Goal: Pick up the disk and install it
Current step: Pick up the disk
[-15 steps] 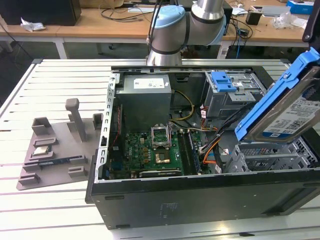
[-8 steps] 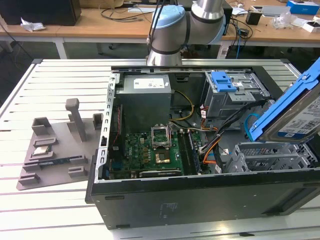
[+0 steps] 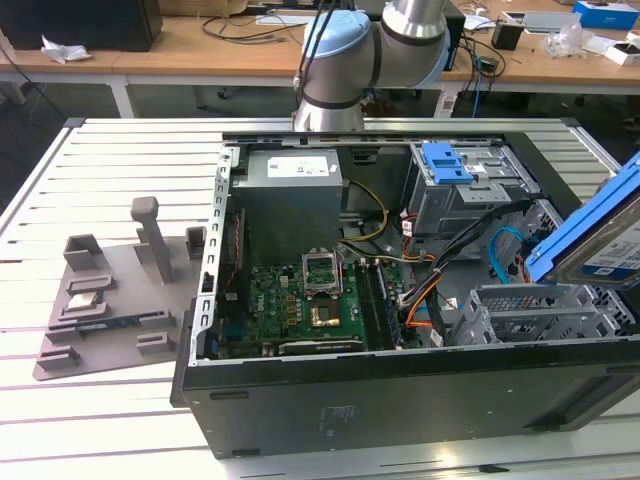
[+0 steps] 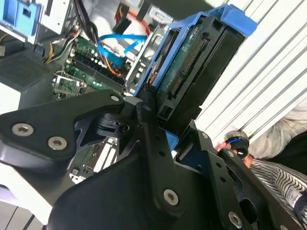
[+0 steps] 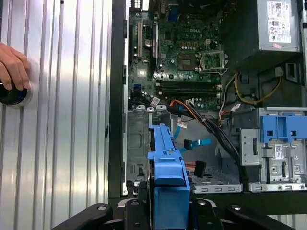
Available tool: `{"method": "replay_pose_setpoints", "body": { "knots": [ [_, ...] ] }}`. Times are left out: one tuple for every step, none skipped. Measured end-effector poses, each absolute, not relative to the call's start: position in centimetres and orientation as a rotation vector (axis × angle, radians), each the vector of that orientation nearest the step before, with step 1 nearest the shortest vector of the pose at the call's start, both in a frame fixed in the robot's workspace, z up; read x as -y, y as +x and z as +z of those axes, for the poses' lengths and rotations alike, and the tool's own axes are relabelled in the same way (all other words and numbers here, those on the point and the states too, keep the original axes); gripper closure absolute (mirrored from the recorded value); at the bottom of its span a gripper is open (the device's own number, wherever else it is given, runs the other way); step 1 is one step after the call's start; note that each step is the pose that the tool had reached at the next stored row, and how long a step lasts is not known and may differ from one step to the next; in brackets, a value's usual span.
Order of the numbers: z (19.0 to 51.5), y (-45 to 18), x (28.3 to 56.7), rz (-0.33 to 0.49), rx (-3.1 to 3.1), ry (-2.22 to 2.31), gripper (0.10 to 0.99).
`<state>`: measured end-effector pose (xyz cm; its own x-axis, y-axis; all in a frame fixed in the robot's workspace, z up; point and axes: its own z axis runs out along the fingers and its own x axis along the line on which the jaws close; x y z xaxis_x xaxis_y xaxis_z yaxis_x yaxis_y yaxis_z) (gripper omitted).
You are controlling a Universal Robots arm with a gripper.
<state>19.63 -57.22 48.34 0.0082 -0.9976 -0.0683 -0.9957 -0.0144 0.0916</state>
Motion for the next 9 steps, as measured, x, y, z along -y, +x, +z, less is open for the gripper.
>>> {"method": "replay_pose_setpoints", "body": {
  "knots": [
    [48.1, 20.3, 57.2, -0.179, 2.192, 2.217, 0.722],
    [48.0, 20.5, 57.2, -0.180, 2.192, 2.217, 0.722],
    [47.7, 20.6, 57.2, -0.181, 2.191, 2.216, 0.722],
    [47.4, 20.6, 57.2, -0.182, 2.191, 2.215, 0.722],
    [47.3, 20.6, 57.2, -0.182, 2.191, 2.215, 0.722],
    [47.2, 20.6, 57.2, -0.182, 2.191, 2.215, 0.722],
    [47.1, 20.6, 57.2, -0.183, 2.190, 2.215, 0.722],
    [47.1, 20.4, 57.2, -0.182, 2.191, 2.215, 0.722],
    [47.0, 20.3, 57.2, -0.182, 2.191, 2.215, 0.722]
  ]
}}
